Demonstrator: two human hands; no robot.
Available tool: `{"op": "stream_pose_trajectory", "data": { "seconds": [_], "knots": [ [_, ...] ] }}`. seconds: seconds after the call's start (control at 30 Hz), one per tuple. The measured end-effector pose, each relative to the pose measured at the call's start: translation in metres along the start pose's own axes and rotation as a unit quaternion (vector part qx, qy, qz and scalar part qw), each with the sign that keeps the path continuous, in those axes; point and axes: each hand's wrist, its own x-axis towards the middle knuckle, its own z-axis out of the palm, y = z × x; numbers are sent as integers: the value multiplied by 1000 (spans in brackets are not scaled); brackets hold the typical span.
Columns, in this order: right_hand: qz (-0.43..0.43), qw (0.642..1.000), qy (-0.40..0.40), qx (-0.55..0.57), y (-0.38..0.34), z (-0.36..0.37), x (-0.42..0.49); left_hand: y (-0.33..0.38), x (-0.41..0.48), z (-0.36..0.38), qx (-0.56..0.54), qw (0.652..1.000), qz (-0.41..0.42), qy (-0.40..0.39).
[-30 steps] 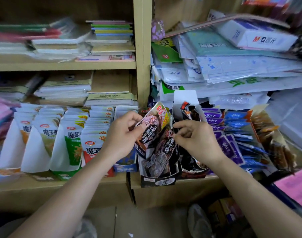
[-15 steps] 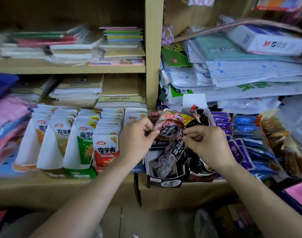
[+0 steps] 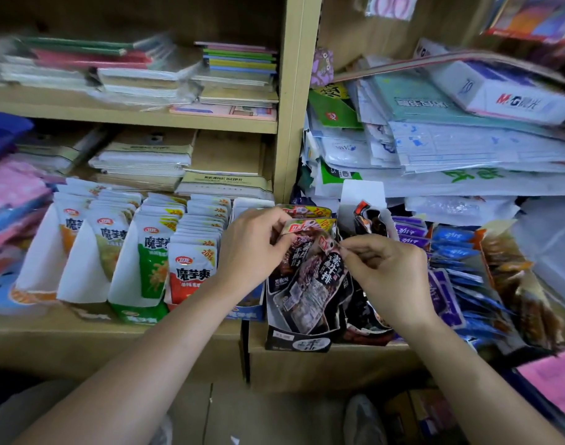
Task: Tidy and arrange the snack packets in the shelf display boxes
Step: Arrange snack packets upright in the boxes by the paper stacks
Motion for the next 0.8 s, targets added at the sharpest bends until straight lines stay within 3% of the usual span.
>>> {"op": "stream_pose_trajectory", "data": {
  "seconds": [0.2,0.4,0.63,0.8],
  "knots": [
    [25,997,12,71,-9,-7,3,-10,7,2,-111,991,-60,-30],
    [85,976,-193,59,5,-15,12,-8,5,-5,-163,982,-72,-62],
    [106,949,-197,221,0,-21,24,-10,11,-14,-176,974,-105,-98],
    [75,957,-199,195,-6,-8,31,-10,10,-24,-265,941,-134,-164]
  ]
}}
